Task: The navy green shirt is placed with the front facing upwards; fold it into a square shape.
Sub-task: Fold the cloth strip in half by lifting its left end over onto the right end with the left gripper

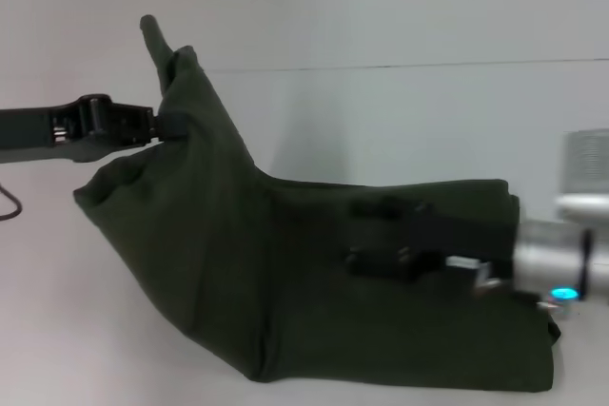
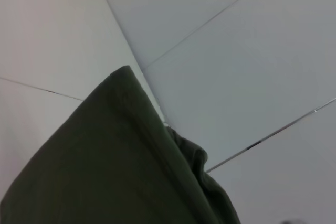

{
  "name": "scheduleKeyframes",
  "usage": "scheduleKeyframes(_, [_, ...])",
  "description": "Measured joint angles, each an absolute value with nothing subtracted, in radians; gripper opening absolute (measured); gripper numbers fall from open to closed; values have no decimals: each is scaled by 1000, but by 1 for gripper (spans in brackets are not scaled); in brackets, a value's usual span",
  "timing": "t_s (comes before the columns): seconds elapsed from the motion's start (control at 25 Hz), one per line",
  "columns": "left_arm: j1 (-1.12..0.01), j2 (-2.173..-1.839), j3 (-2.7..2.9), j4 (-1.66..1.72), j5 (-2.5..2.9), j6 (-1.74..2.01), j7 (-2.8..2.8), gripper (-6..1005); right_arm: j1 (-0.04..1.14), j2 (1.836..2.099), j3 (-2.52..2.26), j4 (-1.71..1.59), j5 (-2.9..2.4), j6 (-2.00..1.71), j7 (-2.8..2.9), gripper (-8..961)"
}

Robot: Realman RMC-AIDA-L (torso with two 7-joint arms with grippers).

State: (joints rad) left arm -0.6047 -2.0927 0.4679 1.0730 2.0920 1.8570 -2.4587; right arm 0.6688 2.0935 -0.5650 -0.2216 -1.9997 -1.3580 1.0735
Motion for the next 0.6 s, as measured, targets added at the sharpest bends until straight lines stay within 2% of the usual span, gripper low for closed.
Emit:
scheduleKeyframes(0.28, [-620, -2121, 514, 1059, 2062, 1837, -2453, 26, 472, 2083, -479, -484, -1917, -1426, 1164, 834])
scheduleKeyframes(0.44, [-634, -2155, 558, 1057, 2061, 1819, -2450, 26, 405, 2062, -406, -531, -1848, -1441, 1182, 834])
scheduleKeyframes(0.6, [-641, -2168, 664, 1001, 2029, 1747, -2449, 27, 374, 2055, -337, -534, -1798, -1460, 1177, 834])
